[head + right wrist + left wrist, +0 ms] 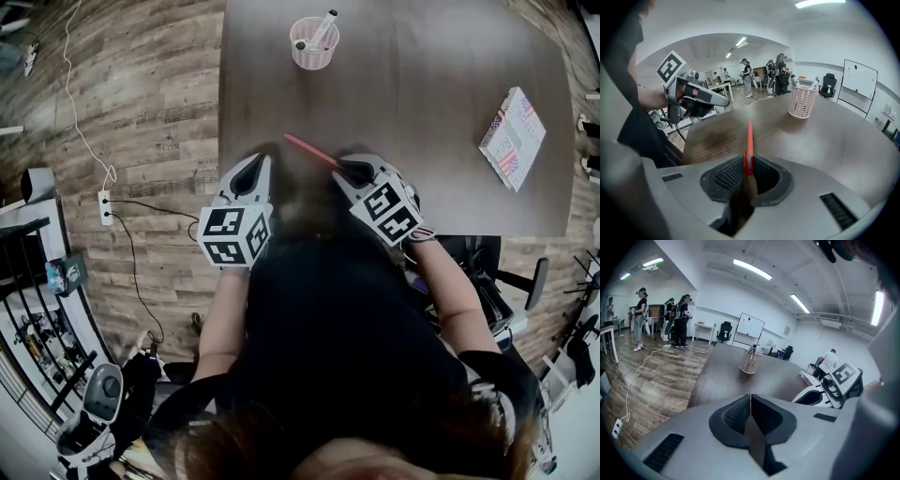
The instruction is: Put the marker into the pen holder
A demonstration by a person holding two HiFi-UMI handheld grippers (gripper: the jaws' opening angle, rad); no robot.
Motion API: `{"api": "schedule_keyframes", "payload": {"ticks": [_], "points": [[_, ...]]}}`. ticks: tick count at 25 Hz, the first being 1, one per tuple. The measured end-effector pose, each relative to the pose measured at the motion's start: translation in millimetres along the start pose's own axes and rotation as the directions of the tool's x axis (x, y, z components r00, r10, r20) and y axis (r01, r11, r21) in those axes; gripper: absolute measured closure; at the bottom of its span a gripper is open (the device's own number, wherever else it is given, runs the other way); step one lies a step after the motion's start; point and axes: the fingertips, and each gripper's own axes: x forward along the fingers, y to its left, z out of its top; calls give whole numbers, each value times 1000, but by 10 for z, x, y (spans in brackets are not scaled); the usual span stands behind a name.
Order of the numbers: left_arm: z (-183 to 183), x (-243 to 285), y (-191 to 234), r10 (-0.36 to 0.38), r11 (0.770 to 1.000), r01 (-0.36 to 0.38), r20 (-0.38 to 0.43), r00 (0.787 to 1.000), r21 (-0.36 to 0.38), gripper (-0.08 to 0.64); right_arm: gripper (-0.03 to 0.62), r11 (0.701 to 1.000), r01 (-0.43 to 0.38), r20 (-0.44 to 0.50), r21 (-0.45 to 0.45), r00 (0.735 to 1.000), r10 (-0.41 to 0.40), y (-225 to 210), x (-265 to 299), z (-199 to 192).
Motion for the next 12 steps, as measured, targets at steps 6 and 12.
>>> {"api": "schedule_keyframes", "payload": {"ticks": [6, 12], "points": [[135, -55, -52, -34, 999, 33, 26, 999, 29, 532, 514, 999, 33, 1, 16, 999, -33, -71, -296, 222], [376, -72, -181, -71, 995, 67, 59, 996, 68, 532, 514, 997, 63, 25, 51, 998, -64, -212, -674, 477]]}}
